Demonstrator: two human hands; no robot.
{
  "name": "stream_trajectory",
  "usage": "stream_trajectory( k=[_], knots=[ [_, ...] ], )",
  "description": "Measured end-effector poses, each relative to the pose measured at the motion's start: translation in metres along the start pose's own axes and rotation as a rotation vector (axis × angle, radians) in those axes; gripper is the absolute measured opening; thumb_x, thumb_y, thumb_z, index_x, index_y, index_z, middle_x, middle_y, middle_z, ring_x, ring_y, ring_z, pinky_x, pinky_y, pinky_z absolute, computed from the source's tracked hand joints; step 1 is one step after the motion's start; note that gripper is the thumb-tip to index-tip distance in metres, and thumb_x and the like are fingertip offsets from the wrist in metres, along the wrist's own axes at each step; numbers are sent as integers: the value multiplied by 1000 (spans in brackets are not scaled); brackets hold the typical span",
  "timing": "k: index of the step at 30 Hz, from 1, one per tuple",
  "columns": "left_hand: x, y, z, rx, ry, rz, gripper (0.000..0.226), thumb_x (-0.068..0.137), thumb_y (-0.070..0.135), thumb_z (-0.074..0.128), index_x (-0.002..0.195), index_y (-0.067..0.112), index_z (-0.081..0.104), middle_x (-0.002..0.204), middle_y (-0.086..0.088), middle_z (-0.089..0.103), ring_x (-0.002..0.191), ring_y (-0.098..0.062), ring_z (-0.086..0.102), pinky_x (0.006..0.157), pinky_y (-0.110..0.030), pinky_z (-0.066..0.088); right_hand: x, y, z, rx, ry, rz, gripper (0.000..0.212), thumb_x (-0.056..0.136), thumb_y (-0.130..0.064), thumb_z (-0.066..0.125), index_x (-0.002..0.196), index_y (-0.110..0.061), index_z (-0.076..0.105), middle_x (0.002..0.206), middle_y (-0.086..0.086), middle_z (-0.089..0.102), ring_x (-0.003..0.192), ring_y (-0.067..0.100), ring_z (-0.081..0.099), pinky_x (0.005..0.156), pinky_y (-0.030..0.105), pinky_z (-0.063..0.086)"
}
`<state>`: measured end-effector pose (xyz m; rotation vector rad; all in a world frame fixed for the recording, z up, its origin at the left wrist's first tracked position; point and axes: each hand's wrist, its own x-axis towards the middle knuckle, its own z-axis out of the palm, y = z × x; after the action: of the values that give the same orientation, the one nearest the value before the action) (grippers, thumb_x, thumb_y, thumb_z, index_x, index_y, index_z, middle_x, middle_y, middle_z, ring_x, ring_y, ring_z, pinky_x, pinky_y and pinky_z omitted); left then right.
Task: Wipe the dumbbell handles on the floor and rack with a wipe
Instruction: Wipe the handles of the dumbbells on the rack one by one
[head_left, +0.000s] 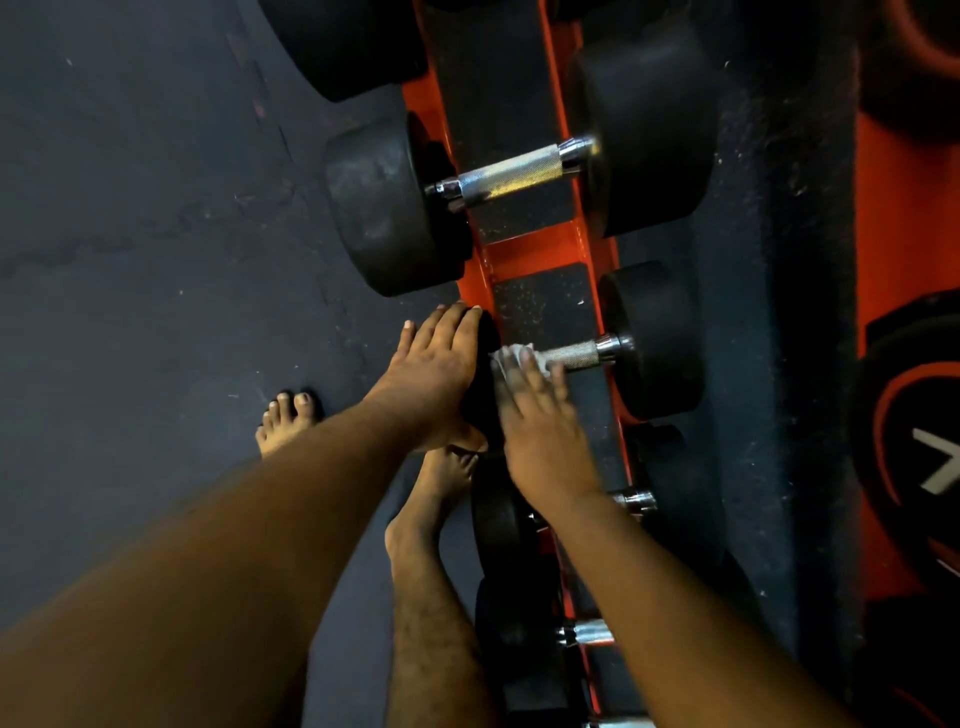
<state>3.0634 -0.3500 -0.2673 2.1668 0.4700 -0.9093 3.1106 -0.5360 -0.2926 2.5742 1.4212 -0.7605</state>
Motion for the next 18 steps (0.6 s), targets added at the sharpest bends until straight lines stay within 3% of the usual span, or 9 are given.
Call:
stream_trajectory(
  k=[4,9,13,17,18],
  knots=[
    [-1,-1,2,-5,4,-3,155,52,53,95,160,13,-8,169,-8,-4,156,-27,-9,126,-53,-2,-12,17,4,11,87,316,73,101,-18,47,162,-12,7,169,9,-5,155,28,-10,124,54,-1],
    [2,-1,2,-1,9,1,156,52,54,95,160,13,-9,170,-8,-4,156,-27,-9,126,-53,-4,-2,6,6,-28,32,14,72,94,-13,39,161,-13,13,169,8,1,156,26,-7,124,53,-5],
    [2,-2,2,6,13,1,157,50,56,95,160,13,-8,169,-9,-3,156,-29,-7,126,-55,-2,2,25,-4,-1,110,357,67,106,-30,37,161,-7,7,168,15,0,155,29,-9,126,49,1],
    [1,-2,4,7,11,0,156,51,55,95,160,13,-8,170,-9,-4,156,-28,-8,126,-54,-3,-9,2,9,-17,58,-46,74,92,-13,43,160,-9,16,168,13,6,156,29,-3,126,50,1],
    [1,-3,4,5,14,0,157,50,55,95,160,13,-8,169,-9,-3,156,-28,-7,126,-54,-3,-6,9,7,-38,69,-56,73,91,-11,43,160,-11,19,168,11,10,156,28,1,126,51,2]
  ],
)
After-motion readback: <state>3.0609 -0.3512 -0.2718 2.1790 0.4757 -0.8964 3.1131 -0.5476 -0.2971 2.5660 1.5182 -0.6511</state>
